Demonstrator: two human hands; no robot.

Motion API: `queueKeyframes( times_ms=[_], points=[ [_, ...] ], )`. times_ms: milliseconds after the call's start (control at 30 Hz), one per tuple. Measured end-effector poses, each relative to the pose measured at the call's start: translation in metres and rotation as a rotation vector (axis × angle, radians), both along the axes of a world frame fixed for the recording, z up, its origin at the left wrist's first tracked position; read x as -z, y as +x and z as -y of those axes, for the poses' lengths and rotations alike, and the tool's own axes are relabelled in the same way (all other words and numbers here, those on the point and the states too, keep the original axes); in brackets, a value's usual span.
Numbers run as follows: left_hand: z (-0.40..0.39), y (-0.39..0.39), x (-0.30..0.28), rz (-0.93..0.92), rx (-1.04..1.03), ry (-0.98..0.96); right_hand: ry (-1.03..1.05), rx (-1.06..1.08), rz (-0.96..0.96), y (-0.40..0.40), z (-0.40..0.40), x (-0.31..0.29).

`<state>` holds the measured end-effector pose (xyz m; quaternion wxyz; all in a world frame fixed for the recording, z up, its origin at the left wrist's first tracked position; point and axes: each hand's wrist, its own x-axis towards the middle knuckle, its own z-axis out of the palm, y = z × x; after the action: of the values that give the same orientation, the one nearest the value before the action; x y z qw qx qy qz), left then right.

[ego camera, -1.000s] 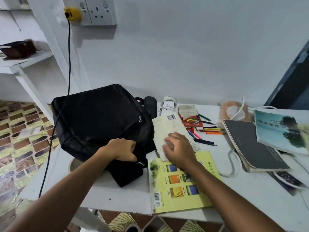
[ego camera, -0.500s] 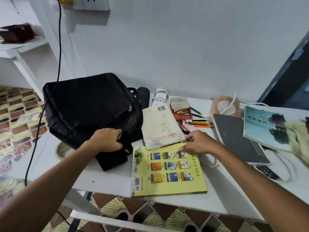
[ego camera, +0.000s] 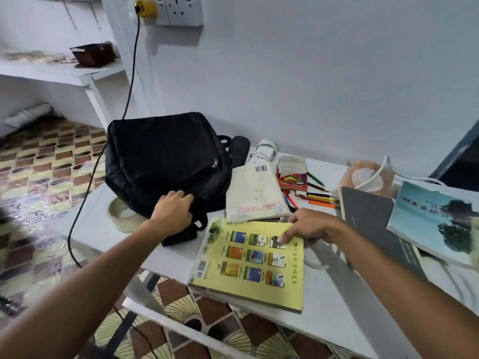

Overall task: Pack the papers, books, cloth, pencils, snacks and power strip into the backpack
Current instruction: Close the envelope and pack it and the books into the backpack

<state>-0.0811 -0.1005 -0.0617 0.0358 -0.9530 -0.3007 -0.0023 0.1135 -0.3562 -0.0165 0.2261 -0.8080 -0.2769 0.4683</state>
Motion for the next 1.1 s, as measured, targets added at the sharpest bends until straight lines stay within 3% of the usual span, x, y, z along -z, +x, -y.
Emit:
queueKeyframes(
  times_ms=[167, 367, 633, 1000, 1100],
  points=[
    [-0.002, -0.006, -0.001, 0.087, 0.001, -0.095, 0.119, 0.002, -0.337, 0.008, 0.003, -0.007],
    [0.002, -0.008, -0.008, -0.013, -0.036, -0.059, 0.255, 0.022, -0.555, 0.012, 0.009, -0.007],
    [-0.023, -0.005, -0.032, -0.026, 0.035, -0.271, 0.395, 0.140, -0.928, 0.023, 0.015, 0.005],
    [-0.037, -0.021, -0.038, 0.022, 0.017, -0.324, 0.552, 0.250, -1.030, 0.015, -0.001, 0.004],
    [-0.040, -0.020, -0.037, 0.162, -0.024, -0.350, 0.689, 0.333, -1.016, 0.010, -0.012, -0.001]
  ],
)
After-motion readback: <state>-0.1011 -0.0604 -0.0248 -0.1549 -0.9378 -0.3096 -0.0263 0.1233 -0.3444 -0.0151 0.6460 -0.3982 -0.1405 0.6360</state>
